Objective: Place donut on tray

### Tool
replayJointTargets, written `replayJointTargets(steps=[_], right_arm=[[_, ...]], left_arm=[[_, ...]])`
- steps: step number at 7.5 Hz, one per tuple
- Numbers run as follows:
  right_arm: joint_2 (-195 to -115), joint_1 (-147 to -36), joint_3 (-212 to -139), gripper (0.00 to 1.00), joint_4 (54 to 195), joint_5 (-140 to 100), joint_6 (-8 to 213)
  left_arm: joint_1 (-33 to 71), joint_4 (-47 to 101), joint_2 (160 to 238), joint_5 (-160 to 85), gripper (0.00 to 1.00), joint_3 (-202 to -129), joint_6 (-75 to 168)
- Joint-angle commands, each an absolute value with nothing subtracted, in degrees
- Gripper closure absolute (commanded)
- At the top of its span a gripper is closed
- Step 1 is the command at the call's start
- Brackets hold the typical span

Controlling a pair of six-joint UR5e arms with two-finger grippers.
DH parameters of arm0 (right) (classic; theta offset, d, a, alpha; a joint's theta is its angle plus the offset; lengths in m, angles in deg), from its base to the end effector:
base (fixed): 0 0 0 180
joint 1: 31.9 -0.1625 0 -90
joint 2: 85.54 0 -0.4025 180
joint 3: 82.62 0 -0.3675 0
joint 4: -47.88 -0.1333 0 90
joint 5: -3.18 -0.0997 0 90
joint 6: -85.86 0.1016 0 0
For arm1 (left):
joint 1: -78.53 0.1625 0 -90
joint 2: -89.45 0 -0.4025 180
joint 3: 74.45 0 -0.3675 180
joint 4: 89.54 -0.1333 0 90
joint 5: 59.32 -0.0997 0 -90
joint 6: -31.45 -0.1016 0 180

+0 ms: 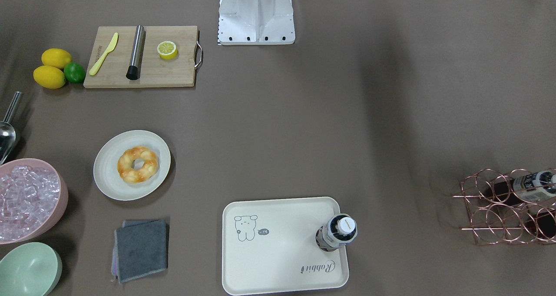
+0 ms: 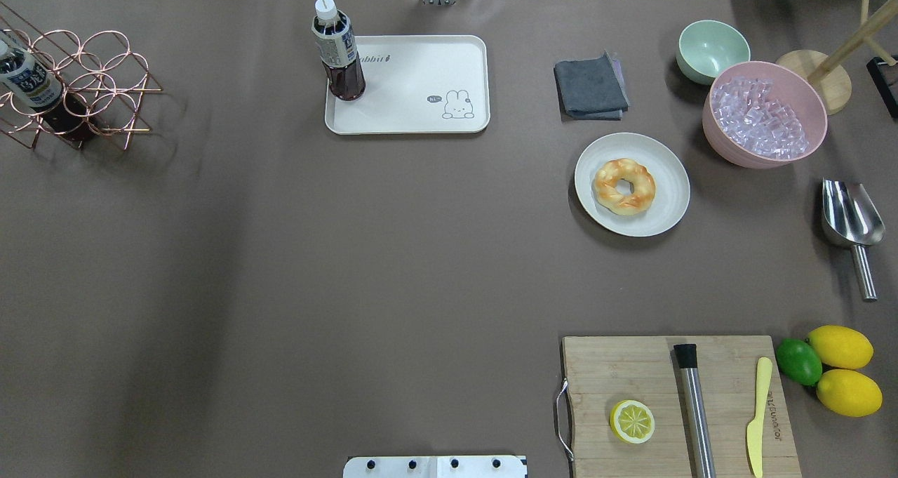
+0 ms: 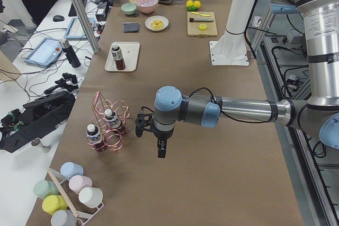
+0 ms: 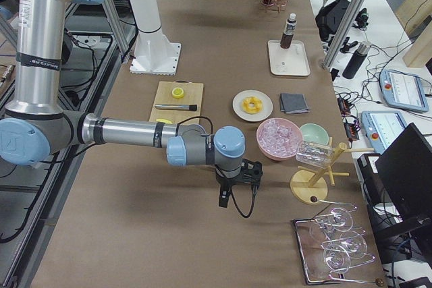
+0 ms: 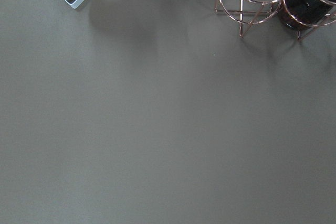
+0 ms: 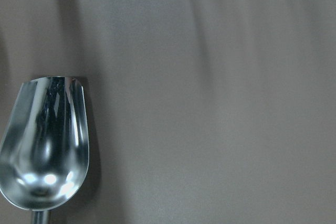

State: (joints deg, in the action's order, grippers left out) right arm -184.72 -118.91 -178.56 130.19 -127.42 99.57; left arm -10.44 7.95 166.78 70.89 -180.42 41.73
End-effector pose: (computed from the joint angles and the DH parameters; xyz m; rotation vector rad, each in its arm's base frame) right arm 0.0458 -0.4110 0.6498 -0.0293 -0.7122 0.1516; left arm -0.0607 -0.3922 0.5916 0.1107 0.7142 -0.0883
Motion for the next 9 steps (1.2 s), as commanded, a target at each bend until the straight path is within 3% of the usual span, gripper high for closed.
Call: replayJointTargets(steps=[1, 9], right_arm=[[-184.6, -118.9, -178.9, 0.00, 130.3, -127.4, 99.2], [-184.2, -117.6, -179.5, 0.00, 130.1, -127.2, 99.1]], left_arm=[[-10.4, 7.9, 166.8, 71.1, 0.02, -180.4, 41.7], [-10.4, 8.0, 166.8, 70.8, 0.02, -180.2, 41.6]])
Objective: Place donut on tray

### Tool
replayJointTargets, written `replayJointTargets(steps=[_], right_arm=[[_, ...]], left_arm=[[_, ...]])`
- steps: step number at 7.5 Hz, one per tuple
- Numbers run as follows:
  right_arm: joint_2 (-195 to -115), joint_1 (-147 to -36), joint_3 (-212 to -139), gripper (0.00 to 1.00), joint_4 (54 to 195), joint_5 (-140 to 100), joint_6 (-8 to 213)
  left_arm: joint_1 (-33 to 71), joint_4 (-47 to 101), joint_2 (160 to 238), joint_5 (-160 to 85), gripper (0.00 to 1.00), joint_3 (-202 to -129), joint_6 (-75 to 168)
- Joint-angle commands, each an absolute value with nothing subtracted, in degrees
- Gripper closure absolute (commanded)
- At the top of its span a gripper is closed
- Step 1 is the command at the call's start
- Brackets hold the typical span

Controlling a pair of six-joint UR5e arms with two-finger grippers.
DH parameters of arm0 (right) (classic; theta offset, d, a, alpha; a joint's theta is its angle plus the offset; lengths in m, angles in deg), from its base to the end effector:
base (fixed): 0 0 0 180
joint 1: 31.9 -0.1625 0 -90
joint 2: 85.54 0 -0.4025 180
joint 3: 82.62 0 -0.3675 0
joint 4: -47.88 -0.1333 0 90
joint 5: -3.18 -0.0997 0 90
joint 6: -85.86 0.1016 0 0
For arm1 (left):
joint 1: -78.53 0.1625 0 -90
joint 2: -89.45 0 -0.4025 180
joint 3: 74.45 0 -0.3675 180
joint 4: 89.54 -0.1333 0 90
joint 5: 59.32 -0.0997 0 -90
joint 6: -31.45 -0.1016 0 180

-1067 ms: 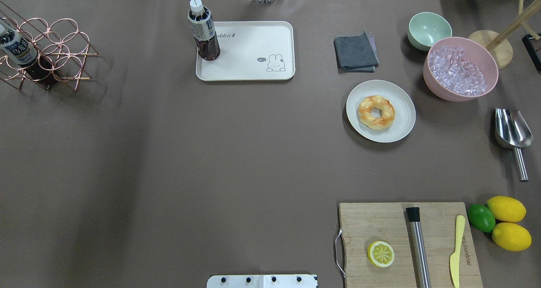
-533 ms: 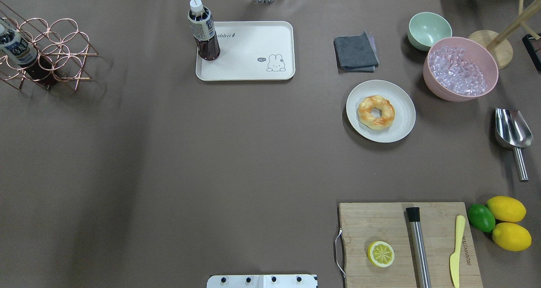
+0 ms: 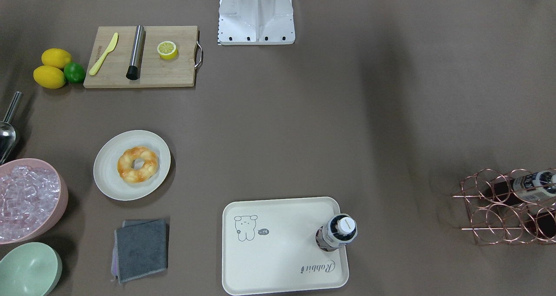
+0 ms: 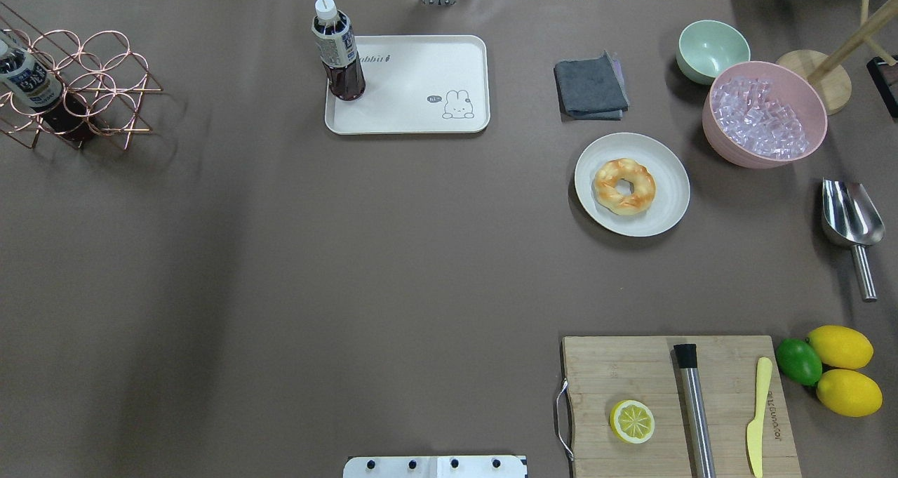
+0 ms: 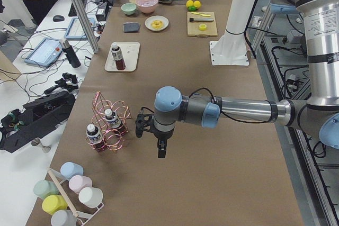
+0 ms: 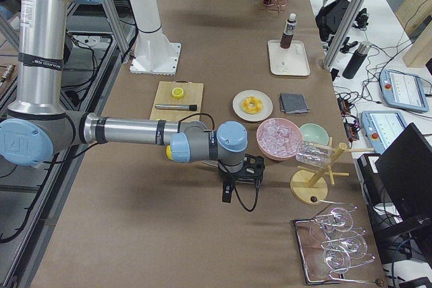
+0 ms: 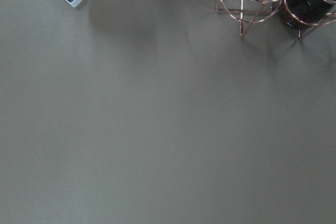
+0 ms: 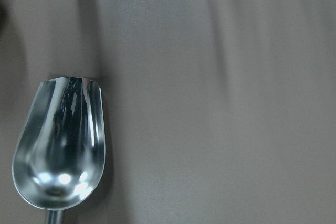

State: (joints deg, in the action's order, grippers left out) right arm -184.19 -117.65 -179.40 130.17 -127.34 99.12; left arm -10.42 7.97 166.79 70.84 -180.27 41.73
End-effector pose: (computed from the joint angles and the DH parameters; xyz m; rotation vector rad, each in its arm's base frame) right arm 0.0364 -0.4177 0.6391 -0.0111 -0.7136 0.1145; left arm -0.0606 -0.3923 0.5928 0.1087 0.7132 -0.0888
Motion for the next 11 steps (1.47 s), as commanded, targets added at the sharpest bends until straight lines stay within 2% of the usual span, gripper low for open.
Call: replayJointTargets(steps=[1, 9, 11], right_arm=[[-184.2, -117.6, -179.5, 0.00, 130.1, -127.2, 99.1], [-184.1, -114.8, -182.3, 0.00, 130.1, -129.0, 99.9], [-181.4, -111.2, -183.8, 0.00, 130.0, -132.0, 109.4]], left_arm=[[-10.4, 8.0, 166.7, 70.8, 0.02, -180.2, 41.6], [-10.4, 8.0, 166.7, 70.8, 0.02, -179.9, 41.7], [-10.4, 8.1, 166.8, 70.7, 0.02, -179.6, 41.7]])
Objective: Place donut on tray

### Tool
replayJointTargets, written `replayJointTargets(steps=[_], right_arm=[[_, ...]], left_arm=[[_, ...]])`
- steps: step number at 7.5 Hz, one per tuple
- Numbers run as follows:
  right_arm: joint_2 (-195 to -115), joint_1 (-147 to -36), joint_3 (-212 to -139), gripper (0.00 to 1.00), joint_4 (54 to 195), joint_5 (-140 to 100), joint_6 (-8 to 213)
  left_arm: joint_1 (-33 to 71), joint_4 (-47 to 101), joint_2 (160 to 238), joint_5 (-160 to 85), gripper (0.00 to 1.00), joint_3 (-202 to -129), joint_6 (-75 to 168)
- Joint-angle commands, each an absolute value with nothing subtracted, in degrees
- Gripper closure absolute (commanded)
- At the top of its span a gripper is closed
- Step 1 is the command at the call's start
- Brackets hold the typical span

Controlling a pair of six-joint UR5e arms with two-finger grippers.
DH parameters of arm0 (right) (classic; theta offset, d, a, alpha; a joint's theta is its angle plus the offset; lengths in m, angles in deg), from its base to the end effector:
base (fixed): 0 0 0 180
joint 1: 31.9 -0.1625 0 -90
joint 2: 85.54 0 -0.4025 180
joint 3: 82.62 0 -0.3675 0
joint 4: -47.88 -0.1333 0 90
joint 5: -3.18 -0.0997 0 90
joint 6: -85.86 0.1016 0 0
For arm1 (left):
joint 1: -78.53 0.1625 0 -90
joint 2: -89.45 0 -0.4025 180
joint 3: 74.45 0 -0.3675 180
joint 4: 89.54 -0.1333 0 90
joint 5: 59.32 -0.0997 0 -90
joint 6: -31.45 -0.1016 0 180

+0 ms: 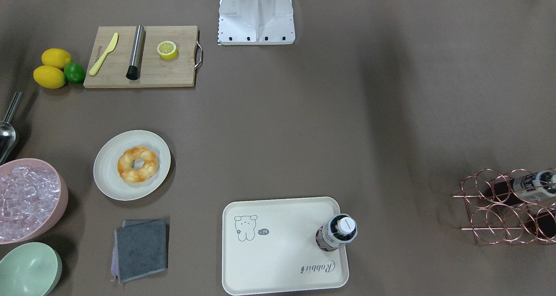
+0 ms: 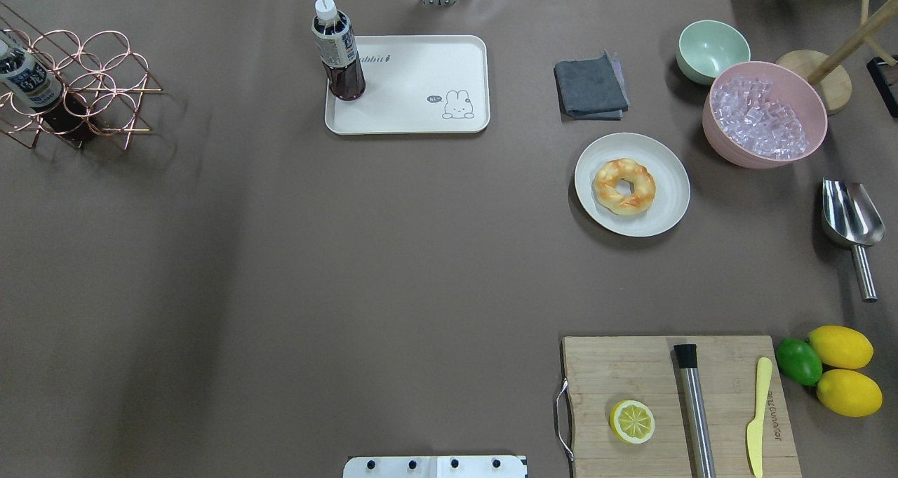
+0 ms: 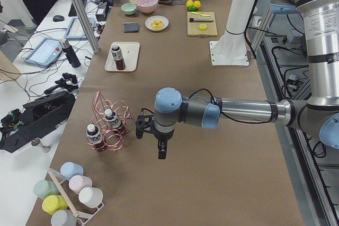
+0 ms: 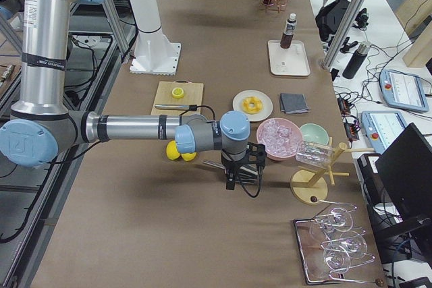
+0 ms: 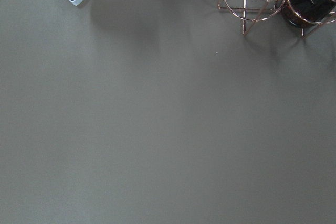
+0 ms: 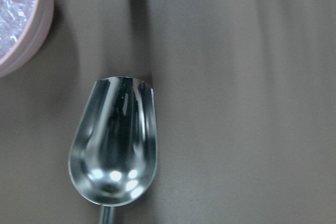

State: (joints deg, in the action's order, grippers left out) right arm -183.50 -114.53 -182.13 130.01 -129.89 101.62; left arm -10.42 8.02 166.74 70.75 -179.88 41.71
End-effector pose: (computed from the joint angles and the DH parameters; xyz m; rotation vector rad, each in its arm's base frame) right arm 0.0092 -0.4268 0.6081 0.0031 -0.7662 0.0774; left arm -0.0607 -0.3917 0.5964 0.1025 0.7111 -0.0910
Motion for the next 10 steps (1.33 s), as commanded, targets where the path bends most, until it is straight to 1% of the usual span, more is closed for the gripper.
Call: replayJointTargets(steps=[1, 3, 5, 8, 10], right_arm=[[-179.3, -108.1, -185.0, 0.00, 130.0, -132.0, 116.8], [-174.8, -102.9, -185.9, 0.02, 130.0, -131.4, 127.4], [-169.1, -96.8, -185.8, 0.06, 130.0, -128.9, 140.4], [-163.9, -87.6, -184.8, 0.08, 128.2, -123.5, 153.7], [-162.5, -82.8, -180.2, 0.11, 121.4, -119.8, 160.5]], left_arm=[[-10.4, 8.1, 166.9, 70.7, 0.02, -179.2, 41.6], [-10.4, 8.3, 166.8, 70.8, 0.02, -179.2, 41.7], [-10.4, 8.3, 166.8, 70.8, 0.02, -179.2, 41.7], [-10.4, 8.4, 167.1, 70.8, 0.02, -178.8, 41.7], [-10.4, 8.4, 167.1, 70.8, 0.02, -178.6, 41.6]])
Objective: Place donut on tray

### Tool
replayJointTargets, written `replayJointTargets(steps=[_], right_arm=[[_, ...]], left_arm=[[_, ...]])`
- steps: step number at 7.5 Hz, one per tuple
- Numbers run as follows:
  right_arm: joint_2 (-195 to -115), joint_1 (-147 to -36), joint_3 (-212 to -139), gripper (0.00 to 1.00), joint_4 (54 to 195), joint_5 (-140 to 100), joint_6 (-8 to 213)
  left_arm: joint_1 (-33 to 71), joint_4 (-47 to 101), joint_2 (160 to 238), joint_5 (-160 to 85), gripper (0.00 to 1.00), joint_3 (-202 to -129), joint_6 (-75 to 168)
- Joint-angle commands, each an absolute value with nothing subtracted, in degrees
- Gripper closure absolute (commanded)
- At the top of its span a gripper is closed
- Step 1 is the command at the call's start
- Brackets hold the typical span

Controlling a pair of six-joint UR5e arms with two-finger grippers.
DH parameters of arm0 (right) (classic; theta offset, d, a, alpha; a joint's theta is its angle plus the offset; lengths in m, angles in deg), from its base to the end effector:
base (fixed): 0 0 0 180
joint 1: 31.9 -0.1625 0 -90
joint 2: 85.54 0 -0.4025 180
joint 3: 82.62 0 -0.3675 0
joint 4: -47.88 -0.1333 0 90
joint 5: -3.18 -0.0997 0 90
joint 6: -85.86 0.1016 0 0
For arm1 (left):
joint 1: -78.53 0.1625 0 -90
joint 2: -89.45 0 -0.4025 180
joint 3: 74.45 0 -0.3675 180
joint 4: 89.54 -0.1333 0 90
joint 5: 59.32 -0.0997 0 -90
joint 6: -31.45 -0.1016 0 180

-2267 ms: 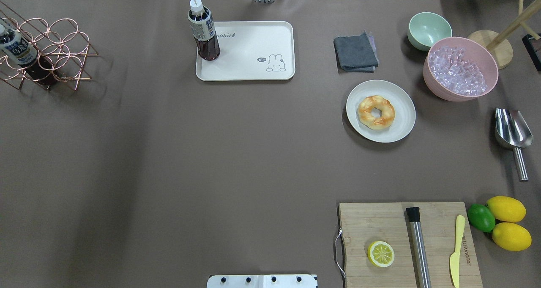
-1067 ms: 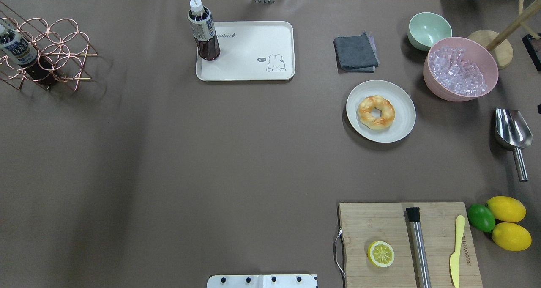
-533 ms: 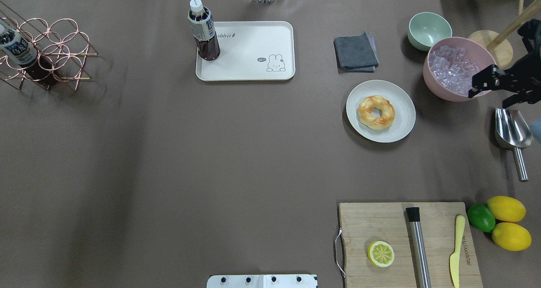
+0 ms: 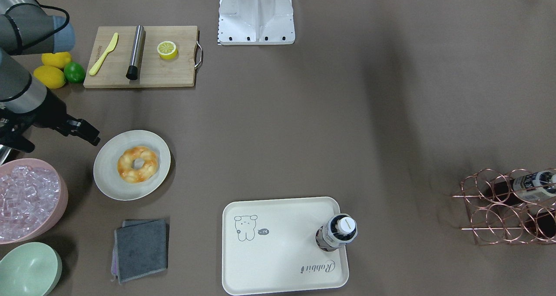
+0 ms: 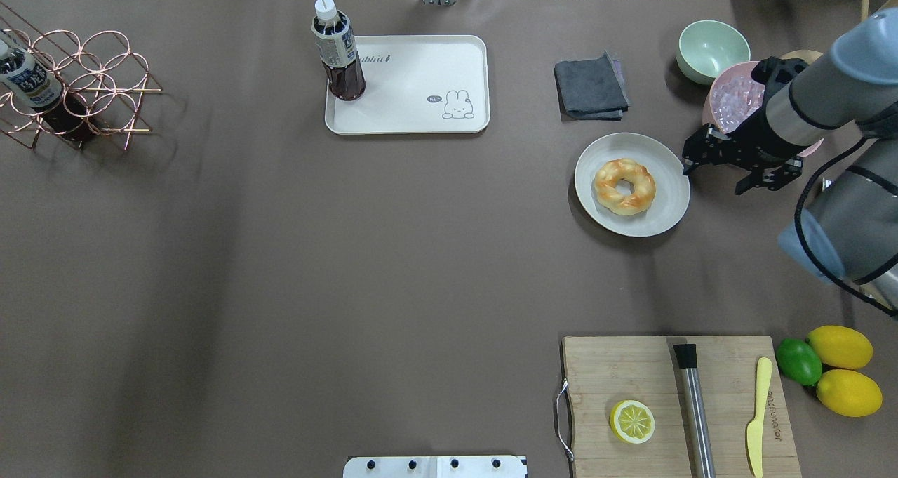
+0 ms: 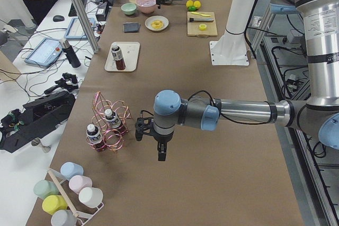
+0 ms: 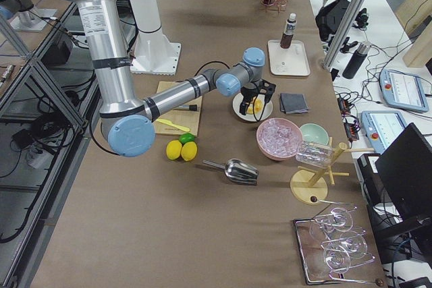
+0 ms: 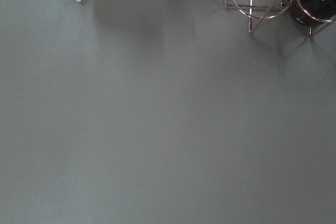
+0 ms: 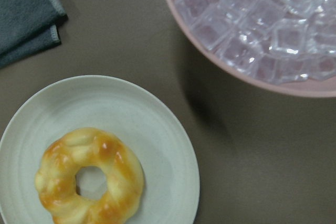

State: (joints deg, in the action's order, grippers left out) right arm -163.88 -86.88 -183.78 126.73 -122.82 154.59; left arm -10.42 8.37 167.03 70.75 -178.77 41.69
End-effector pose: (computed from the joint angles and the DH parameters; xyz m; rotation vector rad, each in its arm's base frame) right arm -0.2546 -0.4916 0.4266 -0.1263 -0.8308 0.3674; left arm -0.0607 -0.3934 0.6030 0.0948 0.7105 -0.0936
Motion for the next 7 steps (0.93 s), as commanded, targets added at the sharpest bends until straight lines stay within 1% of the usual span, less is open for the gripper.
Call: replayJointTargets(steps=[1, 3, 7], right_arm=[[-162.4, -82.3, -178.4, 0.11, 120.0, -119.6, 160.5], [-162.4, -80.7, -176.7, 0.11, 120.0, -117.2, 160.8], [-162.4, -80.2, -176.1, 0.13, 120.0, -117.0, 161.4]], left_arm=[[-10.4, 8.5, 167.1, 70.8, 0.02, -178.4, 41.6], [-10.6, 8.5, 166.9, 70.8, 0.02, -178.7, 41.6], [-10.7, 8.5, 166.8, 70.8, 0.02, -179.0, 41.6]])
